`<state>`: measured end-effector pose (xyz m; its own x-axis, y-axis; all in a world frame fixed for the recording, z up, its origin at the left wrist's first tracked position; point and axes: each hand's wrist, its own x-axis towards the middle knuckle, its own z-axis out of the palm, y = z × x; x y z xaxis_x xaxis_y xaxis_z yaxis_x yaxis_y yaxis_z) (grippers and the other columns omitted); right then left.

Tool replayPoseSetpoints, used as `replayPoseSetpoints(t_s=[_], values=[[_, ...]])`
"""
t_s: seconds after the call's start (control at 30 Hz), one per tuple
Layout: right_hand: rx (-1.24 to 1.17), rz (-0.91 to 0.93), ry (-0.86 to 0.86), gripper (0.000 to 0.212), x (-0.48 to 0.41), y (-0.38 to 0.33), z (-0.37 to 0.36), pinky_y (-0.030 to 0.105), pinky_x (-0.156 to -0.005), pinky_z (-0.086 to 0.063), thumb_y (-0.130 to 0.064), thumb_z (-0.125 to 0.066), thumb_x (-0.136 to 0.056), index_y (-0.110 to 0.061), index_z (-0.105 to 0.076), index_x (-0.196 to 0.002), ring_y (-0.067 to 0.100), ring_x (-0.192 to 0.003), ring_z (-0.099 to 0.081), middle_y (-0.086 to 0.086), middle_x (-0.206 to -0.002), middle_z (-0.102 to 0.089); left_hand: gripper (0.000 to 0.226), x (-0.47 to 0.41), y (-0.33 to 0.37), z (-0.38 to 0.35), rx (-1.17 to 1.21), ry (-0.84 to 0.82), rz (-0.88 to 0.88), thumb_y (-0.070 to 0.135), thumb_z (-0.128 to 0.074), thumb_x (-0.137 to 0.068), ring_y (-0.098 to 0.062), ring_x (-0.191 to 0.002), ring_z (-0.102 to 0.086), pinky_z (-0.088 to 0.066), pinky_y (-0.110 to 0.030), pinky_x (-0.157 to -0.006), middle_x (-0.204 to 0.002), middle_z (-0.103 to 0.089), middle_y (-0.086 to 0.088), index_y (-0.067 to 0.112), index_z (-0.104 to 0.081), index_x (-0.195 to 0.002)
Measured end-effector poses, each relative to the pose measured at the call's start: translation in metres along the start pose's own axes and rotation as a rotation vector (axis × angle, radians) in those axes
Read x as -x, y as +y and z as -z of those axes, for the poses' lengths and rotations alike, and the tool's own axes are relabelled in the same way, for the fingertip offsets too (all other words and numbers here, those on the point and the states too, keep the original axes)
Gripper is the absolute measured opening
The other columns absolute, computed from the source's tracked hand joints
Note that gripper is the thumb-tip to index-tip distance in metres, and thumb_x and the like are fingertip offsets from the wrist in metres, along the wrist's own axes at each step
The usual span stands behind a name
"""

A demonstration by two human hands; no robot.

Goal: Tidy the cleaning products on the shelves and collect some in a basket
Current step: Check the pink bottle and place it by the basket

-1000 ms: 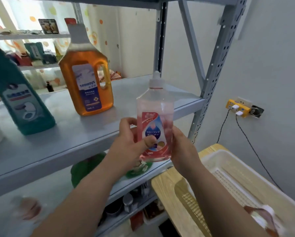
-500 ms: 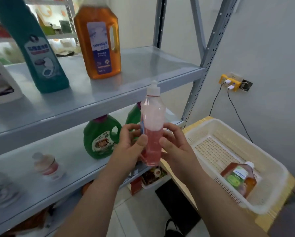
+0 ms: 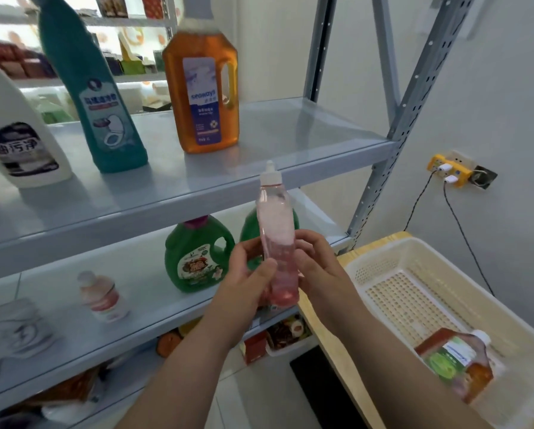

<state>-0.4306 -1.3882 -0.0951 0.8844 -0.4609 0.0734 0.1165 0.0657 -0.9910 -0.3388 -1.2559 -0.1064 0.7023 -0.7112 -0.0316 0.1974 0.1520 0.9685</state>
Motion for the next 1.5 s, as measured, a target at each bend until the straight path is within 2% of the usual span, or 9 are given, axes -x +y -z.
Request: replayPoseSetpoints(t_s=[0.13,0.33,0.5,0.63,0.87,1.1,1.2,1.33,1.5], values=[[-0.125,-0.142,0.063,0.051,-0.008,0.002,0.013,0.056,-0.088,-0.061,-0.063,-0.079,-0.074,-0.046,-0.062,-0.119,0.032,-0.107,-0.075,0.000,-0.119,-0.074,0.025,-0.003,-0.002,-0.013,-0.128,0.018,-0.060,0.037,-0.064,-0.092,-0.011,-0.098,-0.073,-0.063,-0.033,-0.075,-0.108,-0.068,0.018,0.048,-0.054,-0.113],[-0.239,-0.202,-0.058,0.064,-0.009,0.019,0.021,0.053,-0.095,-0.058,-0.064,-0.084,-0.075,-0.039,-0.064,-0.131,0.035,-0.118,-0.070,0.007,-0.128,-0.071,0.070,-0.013,0.006,-0.022,-0.250,0.005,0.058,0.068,-0.088,-0.055,-0.007,-0.095,-0.074,-0.061,-0.025,-0.077,-0.109,-0.073,0.014,0.059,-0.049,-0.112],[-0.135,-0.197,-0.092,0.068,-0.018,0.015,0.028,0.051,-0.095,-0.059,-0.066,-0.082,-0.072,-0.038,-0.064,-0.131,0.032,-0.116,-0.071,0.008,-0.126,-0.072,0.068,-0.016,0.001,-0.021,-0.352,0.094,0.046,0.049,-0.092,-0.062,0.003,-0.091,-0.072,-0.058,-0.018,-0.070,-0.103,-0.069,0.031,0.057,-0.049,-0.115],[0.022,-0.116,-0.128,0.042,-0.025,0.001,0.036,0.042,-0.090,-0.061,-0.056,-0.072,-0.082,-0.040,-0.068,-0.121,0.024,-0.113,-0.071,0.001,-0.121,-0.074,0.068,-0.017,-0.006,-0.017,-0.412,0.151,-0.033,0.035,-0.096,-0.064,0.010,-0.092,-0.067,-0.052,-0.007,-0.064,-0.105,-0.066,0.036,0.063,-0.050,-0.107],[0.170,0.131,-0.156,0.040,-0.023,-0.018,0.041,0.028,-0.093,-0.058,-0.045,-0.069,-0.089,-0.048,-0.064,-0.129,0.012,-0.125,-0.063,-0.012,-0.128,-0.068,0.073,-0.017,-0.012,-0.011,-0.334,0.155,-0.210,0.021,-0.094,-0.063,-0.006,-0.100,-0.073,-0.060,-0.022,-0.071,-0.111,-0.074,0.015,0.056,-0.058,-0.116],[0.311,0.224,-0.051,0.036,-0.020,-0.027,0.041,0.019,-0.085,-0.055,-0.055,-0.060,-0.084,-0.051,-0.059,-0.120,0.004,-0.113,-0.063,-0.016,-0.118,-0.064,0.068,-0.012,-0.004,-0.006,-0.636,0.180,-0.266,0.034,-0.093,-0.066,0.006,-0.098,-0.065,-0.059,-0.023,-0.070,-0.111,-0.064,0.030,0.060,-0.048,-0.111],[0.505,0.331,0.121,0.025,-0.025,-0.037,0.044,0.017,-0.069,-0.049,-0.059,-0.054,-0.089,-0.042,-0.062,-0.106,0.009,-0.090,-0.063,-0.014,-0.101,-0.063,0.066,-0.009,-0.005,-0.003,-0.954,0.147,-0.273,0.045,-0.086,-0.073,0.007,-0.092,-0.058,-0.050,-0.020,-0.071,-0.103,-0.058,0.033,0.066,-0.034,-0.108],[1.002,0.325,0.124,0.042,-0.036,-0.050,0.050,0.032,-0.054,-0.047,-0.064,-0.039,-0.091,-0.026,-0.058,-0.089,0.012,-0.061,-0.059,-0.004,-0.067,-0.063,0.063,-0.004,-0.008,-0.002,-1.141,0.060,-0.305,0.078,-0.060,-0.071,0.006,-0.080,-0.054,-0.040,-0.011,-0.066,-0.093,-0.048,0.033,0.051,-0.034,-0.122],[1.326,0.085,0.038,0.048,-0.050,-0.057,0.054,0.034,-0.058,-0.050,-0.058,-0.039,-0.099,-0.022,-0.060,-0.077,0.018,-0.065,-0.061,-0.001,-0.069,-0.065,0.071,0.001,-0.015,0.000,-1.282,0.037,-0.331,0.088,-0.042,-0.071,-0.001,-0.075,-0.056,-0.042,-0.014,-0.060,-0.094,-0.054,0.023,0.044,-0.033,-0.126]])
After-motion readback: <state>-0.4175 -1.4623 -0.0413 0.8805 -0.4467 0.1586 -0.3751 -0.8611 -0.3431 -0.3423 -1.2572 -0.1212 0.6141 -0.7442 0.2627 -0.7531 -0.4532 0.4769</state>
